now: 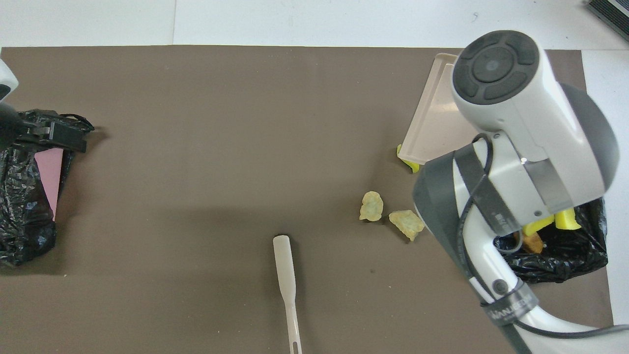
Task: Sweep and dump trash in bin
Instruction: 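Return the dustpan to the mat center with the right gripper and release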
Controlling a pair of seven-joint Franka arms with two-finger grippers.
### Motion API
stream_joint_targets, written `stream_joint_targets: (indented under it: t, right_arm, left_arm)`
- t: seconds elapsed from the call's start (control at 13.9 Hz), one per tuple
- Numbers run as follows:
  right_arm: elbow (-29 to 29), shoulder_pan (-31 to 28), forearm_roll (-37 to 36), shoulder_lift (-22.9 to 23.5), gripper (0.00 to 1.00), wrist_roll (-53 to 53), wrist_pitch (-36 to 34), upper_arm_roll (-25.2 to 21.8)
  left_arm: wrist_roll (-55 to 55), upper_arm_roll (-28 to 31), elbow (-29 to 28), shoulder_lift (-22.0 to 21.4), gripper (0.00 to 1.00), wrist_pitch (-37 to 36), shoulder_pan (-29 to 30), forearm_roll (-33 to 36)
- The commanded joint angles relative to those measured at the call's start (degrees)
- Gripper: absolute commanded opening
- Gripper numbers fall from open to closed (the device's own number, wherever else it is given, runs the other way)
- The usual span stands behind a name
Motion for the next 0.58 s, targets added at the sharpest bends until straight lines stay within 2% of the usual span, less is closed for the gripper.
stream_joint_targets:
  t: [0.0, 0.14, 0.29, 0.5]
  right_arm:
    - [8.28, 0.36, 6.22, 6.43, 0.0, 10.87, 0.29, 0.87]
    - [9.35, 1.41, 11.5, 8.72, 0.0, 19.13, 3.02, 1.13]
    - [10.66, 3.69, 13.44, 11.27, 0.0, 29.67, 5.04, 1.13]
    - [11.55, 4.22, 22.84, 14.08, 0.0, 44.09, 9.77, 1.13]
  left_arm:
    - [0.66, -0.32, -0.02, -0.2, 1.0, -0.89, 0.4, 0.87]
    - [0.74, -0.32, -0.02, -0.2, 1.0, -0.8, 0.49, 0.87]
    - [0.66, -0.32, -0.02, -0.2, 1.0, -0.98, 0.49, 0.87]
    - [0.66, -0.32, -0.02, -0.2, 1.0, -0.89, 0.49, 0.79]
